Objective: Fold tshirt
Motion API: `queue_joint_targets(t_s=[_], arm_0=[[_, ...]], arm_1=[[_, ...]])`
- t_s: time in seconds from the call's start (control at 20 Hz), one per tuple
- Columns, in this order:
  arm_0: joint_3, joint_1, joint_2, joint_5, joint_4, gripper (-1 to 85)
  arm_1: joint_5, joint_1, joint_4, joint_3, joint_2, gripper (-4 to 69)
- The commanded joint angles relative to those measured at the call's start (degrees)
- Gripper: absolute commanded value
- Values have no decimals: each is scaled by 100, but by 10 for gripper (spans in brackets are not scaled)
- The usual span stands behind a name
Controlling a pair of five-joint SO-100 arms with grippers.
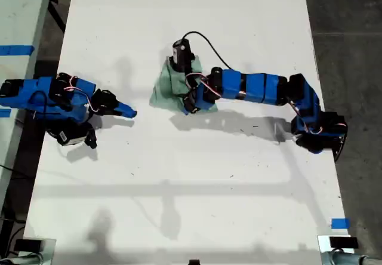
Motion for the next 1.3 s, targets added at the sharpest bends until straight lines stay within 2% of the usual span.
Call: queue_joint_targets(t_s=[0.0, 0.25, 0.4, 0.5, 0.6, 0.8, 1.0, 1.1, 1.25], arm_0=[[62, -62, 62, 9, -132, 33], [62, -70, 53, 9, -123, 32], [70, -62, 53, 9, -123, 32], [70, -62, 53, 9, -123, 32], [70, -62, 53, 9, -123, 32], [70, -105, 79, -26, -114, 34], [79, -141, 299, -35, 0, 29], [88, -149, 686, -35, 255, 24], [105, -281, 2013, -132, 1204, 1]], arm_1=[[-167, 79, -272, -475, 105, 29], [-439, 483, -475, -448, -88, 29], [-844, 1266, -993, -448, -308, 29], [-1283, 2083, -1494, -439, -396, 29], [-1406, 2856, -1424, -299, 290, 29], [-1767, 3516, -1318, 932, 2294, 29], [-1723, 3542, -1257, 3832, 4825, 29], [-1318, 3305, -1178, 5546, 6425, 29], [-176, 2531, -914, 7787, 8640, 29]])
